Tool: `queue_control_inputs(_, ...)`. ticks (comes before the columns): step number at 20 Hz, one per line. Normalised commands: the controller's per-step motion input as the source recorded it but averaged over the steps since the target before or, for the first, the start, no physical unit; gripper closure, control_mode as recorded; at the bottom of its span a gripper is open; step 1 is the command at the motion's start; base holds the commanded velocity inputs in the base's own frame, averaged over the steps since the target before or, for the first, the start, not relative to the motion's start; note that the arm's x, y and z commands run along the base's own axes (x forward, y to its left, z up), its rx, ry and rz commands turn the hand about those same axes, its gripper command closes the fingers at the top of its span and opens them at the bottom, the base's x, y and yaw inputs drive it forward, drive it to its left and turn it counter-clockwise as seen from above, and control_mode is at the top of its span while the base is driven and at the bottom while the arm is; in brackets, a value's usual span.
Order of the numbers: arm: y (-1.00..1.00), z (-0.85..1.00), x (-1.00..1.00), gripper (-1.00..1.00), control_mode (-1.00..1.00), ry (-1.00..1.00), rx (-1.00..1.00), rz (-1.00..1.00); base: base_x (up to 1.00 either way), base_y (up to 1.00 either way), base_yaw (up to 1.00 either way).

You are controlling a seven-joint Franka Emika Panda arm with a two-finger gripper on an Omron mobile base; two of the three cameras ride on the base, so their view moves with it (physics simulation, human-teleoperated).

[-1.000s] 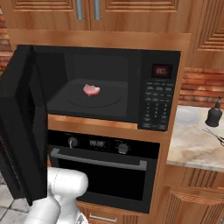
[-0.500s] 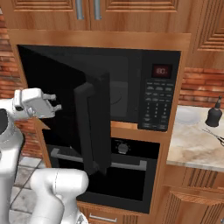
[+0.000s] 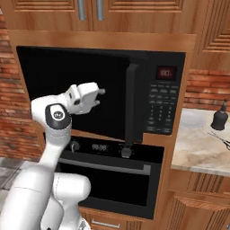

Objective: Close the microwave door.

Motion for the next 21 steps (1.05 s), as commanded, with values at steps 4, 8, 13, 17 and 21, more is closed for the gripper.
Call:
queue_control_inputs(4,-1.0,0.0,1.0,-1.0,-1.0,0.06,0.12,0.27,0.0,0.0,0.0)
queue_control_inputs(8,-0.84,0.0,1.0,-1.0,-1.0,0.02,0.12,0.27,0.0,0.0,0.0)
queue_control_inputs(13,-0.61,-0.01,1.0,-1.0,-1.0,0.06,0.1,0.25,0.0,0.0,0.0)
queue_control_inputs(17,-0.25,0.0,0.49,-1.0,-1.0,0.04,0.05,0.17,0.0,0.0,0.0)
queue_control_inputs(21,0.0,0.0,0.0,-1.0,-1.0,0.0,0.0,0.0,0.0,0.0,0.0)
